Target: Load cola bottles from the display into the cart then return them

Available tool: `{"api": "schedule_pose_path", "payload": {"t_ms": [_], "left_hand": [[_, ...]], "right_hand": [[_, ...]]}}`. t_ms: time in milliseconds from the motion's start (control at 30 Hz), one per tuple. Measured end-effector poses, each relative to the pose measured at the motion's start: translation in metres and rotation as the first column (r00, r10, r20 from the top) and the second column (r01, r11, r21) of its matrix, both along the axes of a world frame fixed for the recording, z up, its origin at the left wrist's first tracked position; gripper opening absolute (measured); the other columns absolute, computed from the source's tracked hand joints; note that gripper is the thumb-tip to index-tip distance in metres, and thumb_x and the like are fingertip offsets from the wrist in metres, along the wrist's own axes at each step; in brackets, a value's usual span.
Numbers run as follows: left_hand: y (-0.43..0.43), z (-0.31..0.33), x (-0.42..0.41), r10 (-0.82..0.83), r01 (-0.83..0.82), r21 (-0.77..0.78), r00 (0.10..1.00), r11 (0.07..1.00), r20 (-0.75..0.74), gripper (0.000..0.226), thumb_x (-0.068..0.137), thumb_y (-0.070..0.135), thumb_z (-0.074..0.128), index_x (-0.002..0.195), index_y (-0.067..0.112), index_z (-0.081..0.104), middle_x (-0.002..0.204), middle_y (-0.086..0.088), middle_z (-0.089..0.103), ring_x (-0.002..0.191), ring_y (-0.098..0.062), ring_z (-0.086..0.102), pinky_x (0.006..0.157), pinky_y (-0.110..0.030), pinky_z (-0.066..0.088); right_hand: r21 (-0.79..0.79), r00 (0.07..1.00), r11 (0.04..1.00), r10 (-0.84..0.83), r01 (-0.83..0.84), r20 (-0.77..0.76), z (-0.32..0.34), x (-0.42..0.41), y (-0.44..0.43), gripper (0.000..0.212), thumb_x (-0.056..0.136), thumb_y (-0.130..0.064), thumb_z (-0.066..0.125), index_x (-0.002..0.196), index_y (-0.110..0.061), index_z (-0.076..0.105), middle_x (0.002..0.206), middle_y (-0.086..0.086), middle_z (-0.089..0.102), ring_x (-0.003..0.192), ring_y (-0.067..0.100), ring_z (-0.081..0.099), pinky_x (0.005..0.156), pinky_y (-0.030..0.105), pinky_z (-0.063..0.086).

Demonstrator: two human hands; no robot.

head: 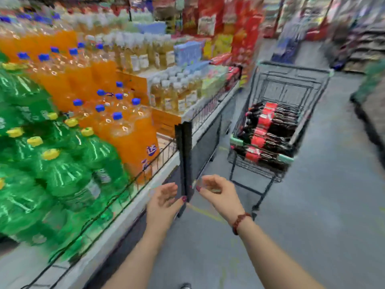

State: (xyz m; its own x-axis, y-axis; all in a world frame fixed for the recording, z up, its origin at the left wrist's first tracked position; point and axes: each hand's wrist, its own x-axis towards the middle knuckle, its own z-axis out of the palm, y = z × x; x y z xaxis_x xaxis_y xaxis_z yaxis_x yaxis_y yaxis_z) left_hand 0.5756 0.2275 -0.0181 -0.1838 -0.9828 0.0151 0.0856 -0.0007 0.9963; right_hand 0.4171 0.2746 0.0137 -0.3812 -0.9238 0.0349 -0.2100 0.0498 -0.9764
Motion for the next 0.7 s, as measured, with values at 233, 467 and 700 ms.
{"api": "schedule_pose_path", "payload": {"t_ms": [233,467,700], "left_hand": [[-0.040,-0.016,-0.123,-0.250,0.249,0.041,0.968,0.968,0.000,0.041,0.075,-0.007,0.076,0.105,0.018,0.063,0.107,-0.001,0.068,0.104,-0.013,0.064,0.091,-0.028,0.050],[-0.113,-0.020,-0.232,-0.402,0.403,0.037,0.915,0.915,-0.020,0.043,0.076,-0.009,0.074,0.107,0.017,0.061,0.110,0.000,0.067,0.108,-0.016,0.062,0.091,-0.026,0.049],[-0.166,-0.022,-0.307,-0.464,0.460,0.106,0.886,0.882,0.015,0.043,0.076,-0.005,0.076,0.110,0.017,0.061,0.109,0.005,0.067,0.107,-0.008,0.062,0.094,-0.029,0.049]], "right_hand": [[0.046,0.956,0.955,-0.292,0.292,-0.006,-0.018,-0.114,0.005,0.019,0.081,-0.011,0.073,0.097,-0.017,0.066,0.090,-0.009,0.064,0.086,0.009,0.060,0.072,0.009,0.047],[0.101,0.879,0.876,-0.477,0.472,0.026,-0.028,-0.207,-0.037,0.018,0.081,-0.003,0.072,0.094,-0.014,0.064,0.092,0.002,0.064,0.083,0.014,0.057,0.070,0.008,0.048],[0.163,0.854,0.845,-0.520,0.510,0.027,-0.044,-0.276,-0.077,0.020,0.081,-0.012,0.074,0.098,-0.019,0.067,0.099,-0.004,0.068,0.089,0.011,0.061,0.070,0.008,0.048]]}}
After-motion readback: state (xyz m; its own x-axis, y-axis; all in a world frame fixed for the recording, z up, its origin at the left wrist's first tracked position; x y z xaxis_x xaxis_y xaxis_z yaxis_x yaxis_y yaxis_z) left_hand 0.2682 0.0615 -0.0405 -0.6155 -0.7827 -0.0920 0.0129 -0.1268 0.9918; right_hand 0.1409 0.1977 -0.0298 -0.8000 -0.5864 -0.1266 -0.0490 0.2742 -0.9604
